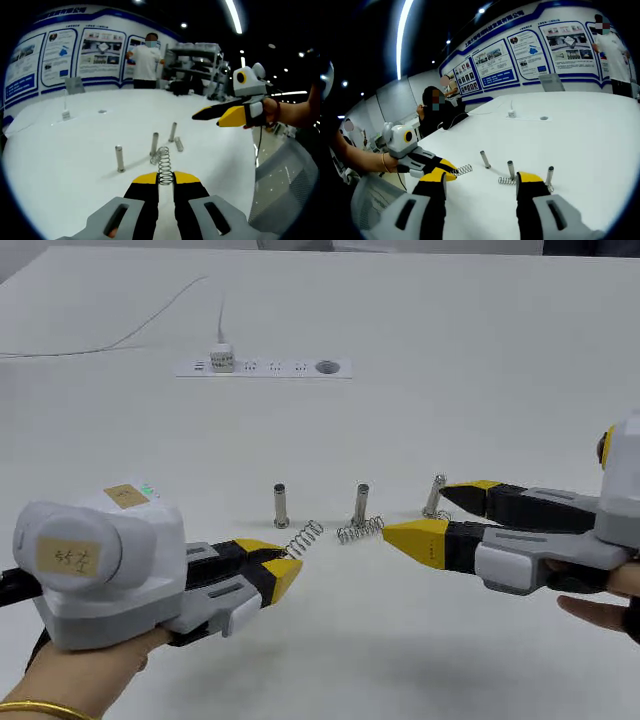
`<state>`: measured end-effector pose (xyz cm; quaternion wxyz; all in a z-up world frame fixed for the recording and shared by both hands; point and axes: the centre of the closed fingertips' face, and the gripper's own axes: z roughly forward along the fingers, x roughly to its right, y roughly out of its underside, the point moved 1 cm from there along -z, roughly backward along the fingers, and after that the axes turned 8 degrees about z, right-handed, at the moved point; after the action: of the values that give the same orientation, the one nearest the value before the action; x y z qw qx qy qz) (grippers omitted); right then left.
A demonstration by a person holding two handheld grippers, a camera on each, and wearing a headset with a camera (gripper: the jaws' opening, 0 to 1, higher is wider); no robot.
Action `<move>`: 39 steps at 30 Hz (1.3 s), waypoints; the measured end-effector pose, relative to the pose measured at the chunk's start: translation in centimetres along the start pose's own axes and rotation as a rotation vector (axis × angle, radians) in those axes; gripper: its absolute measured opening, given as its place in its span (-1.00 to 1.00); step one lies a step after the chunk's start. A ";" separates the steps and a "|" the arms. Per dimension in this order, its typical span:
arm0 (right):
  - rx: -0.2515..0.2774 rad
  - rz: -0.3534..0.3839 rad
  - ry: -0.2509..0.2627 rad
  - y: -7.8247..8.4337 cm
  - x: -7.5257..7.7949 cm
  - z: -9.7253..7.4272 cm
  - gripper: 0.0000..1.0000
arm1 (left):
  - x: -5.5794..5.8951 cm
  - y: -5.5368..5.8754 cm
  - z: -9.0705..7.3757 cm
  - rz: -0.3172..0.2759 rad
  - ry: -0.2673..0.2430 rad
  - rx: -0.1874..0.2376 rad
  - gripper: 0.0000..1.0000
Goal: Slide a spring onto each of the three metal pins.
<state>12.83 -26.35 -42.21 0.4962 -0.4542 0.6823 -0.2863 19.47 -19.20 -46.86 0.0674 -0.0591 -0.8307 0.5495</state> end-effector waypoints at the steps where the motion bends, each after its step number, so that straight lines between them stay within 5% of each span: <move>1: 0.000 0.008 -0.007 -0.1 -0.3 0.3 0.13 | 0.3 -0.5 -0.2 -0.012 0.004 0.025 -0.82; 6: 0.041 0.082 -0.051 -0.8 -1.8 1.0 -0.03 | 1.2 -3.1 -0.6 -0.104 0.034 0.154 -0.81; 20: 0.071 0.270 -0.170 -1.3 -4.7 2.2 -0.46 | 3.0 -5.2 -1.7 -0.098 0.068 0.262 -0.81; 33: 0.090 0.460 -0.281 -1.5 -5.9 2.2 -0.75 | 3.6 -6.1 -2.1 -0.064 0.088 0.306 -0.81; 39: 0.084 0.442 -0.298 -1.4 -6.3 2.3 -0.77 | 3.6 -5.9 -2.2 0.037 0.056 0.257 -0.80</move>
<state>16.08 -21.12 -39.21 0.6601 -0.3105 0.6717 -0.1292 16.22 -18.90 -40.42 0.0875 -0.0804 -0.7499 0.6508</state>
